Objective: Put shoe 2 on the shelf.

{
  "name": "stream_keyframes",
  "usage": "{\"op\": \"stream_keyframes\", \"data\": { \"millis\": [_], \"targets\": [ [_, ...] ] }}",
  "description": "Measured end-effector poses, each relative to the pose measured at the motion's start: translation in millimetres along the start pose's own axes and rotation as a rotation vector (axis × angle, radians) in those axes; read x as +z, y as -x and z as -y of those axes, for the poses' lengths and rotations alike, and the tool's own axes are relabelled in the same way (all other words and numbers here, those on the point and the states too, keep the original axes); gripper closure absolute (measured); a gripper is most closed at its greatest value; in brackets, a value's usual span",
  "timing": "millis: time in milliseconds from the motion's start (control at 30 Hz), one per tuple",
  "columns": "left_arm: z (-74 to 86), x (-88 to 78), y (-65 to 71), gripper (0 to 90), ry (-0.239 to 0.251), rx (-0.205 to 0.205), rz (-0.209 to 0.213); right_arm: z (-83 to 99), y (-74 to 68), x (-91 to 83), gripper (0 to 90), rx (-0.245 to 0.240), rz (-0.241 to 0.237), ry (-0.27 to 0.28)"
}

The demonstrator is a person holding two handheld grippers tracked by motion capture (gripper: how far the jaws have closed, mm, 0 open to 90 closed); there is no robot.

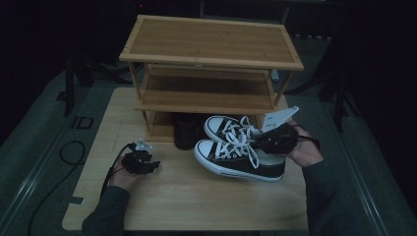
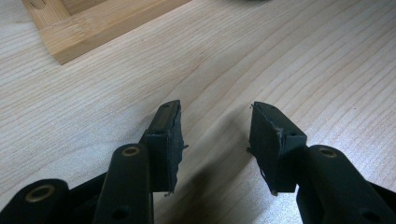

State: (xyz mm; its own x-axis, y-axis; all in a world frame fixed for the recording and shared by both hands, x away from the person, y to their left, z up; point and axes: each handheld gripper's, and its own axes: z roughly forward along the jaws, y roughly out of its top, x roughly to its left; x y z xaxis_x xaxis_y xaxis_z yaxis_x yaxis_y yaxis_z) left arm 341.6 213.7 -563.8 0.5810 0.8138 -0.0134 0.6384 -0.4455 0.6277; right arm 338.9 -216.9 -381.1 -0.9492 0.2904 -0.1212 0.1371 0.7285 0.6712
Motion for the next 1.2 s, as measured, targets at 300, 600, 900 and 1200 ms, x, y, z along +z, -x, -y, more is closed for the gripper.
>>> {"op": "stream_keyframes", "data": {
  "millis": [300,600,900,1200],
  "targets": [
    [0.0,0.1,0.1,54.4,0.000,0.000,0.000,-13.0,0.1,0.0,84.7,-0.019,-0.021,0.024],
    [-0.1,0.1,-0.1,54.5,0.000,0.001,0.001,-21.5,4.2,-1.4,84.8,-0.010,-0.027,0.061],
    [-0.2,0.2,0.1,54.4,0.000,0.002,0.000,-31.9,5.8,-9.5,84.9,-0.022,0.002,0.074],
    [-0.1,0.0,-0.3,54.4,0.000,0.001,0.001,-40.1,12.2,-12.8,85.0,-0.016,0.032,0.087]
  ]
}}
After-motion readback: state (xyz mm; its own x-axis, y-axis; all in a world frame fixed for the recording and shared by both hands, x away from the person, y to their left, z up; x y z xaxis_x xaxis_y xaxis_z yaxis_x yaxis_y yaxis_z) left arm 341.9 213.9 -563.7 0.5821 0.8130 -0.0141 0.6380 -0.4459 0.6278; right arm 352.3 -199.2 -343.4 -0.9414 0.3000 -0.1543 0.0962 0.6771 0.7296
